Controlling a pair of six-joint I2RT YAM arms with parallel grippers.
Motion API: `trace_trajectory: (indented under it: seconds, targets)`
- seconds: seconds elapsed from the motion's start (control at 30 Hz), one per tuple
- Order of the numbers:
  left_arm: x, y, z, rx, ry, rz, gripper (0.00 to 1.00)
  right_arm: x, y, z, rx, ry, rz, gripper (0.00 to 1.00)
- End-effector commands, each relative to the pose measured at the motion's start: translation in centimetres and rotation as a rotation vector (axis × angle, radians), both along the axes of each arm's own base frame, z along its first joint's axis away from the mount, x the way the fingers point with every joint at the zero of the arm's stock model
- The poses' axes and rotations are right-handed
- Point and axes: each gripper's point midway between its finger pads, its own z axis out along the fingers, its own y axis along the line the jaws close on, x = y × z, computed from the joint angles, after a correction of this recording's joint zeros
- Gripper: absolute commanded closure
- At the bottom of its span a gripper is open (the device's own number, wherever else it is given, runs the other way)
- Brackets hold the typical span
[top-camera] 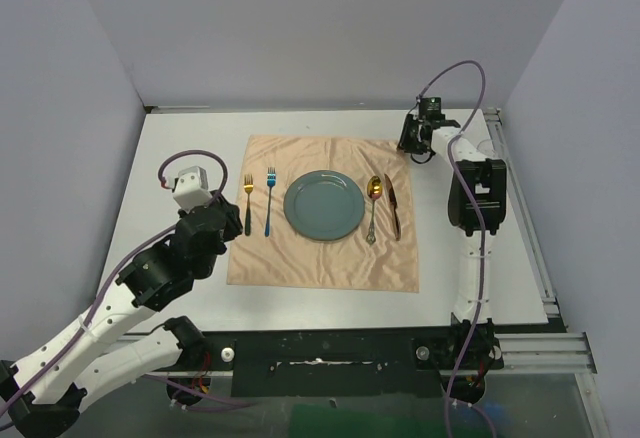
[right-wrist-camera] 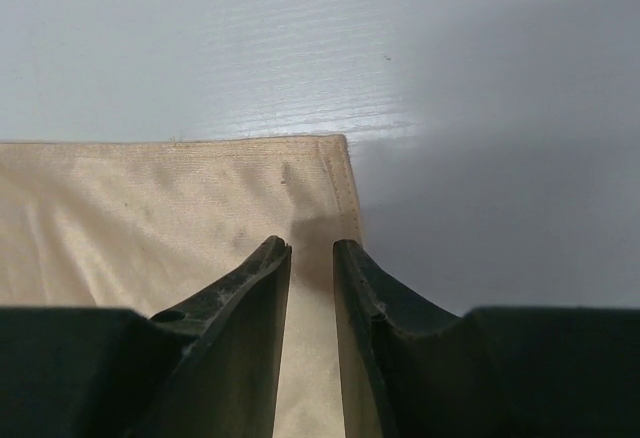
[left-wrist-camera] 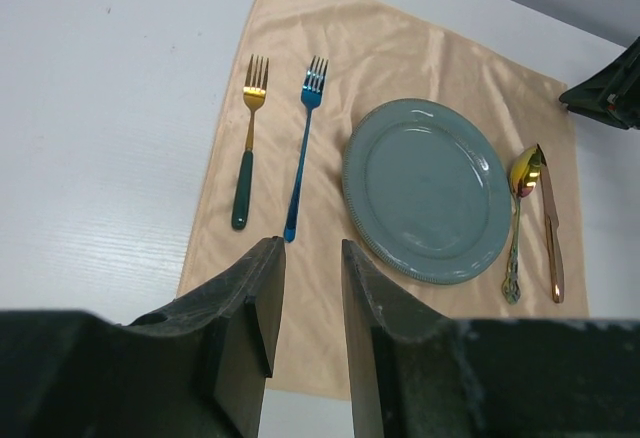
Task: Set the dinner table for one person
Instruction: Adjust the napkin at the center of the board.
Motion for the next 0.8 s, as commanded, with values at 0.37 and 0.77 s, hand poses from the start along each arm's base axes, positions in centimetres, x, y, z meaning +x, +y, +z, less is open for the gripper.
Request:
trace_trajectory:
  seconds: [0.37,0.77]
  targets:
    - [0.1,0.1,1.0,-0.016,-0.024,0.009,0.72,1.5,0.4,-0.7,-0.074,-0.022,0.032,0.87]
    - [0.6,-0.4,0.6,0.009,-0.013,0.002,0.71,2.7,-0.1,-0.6,-0.101,-0.032,0.025,0.86]
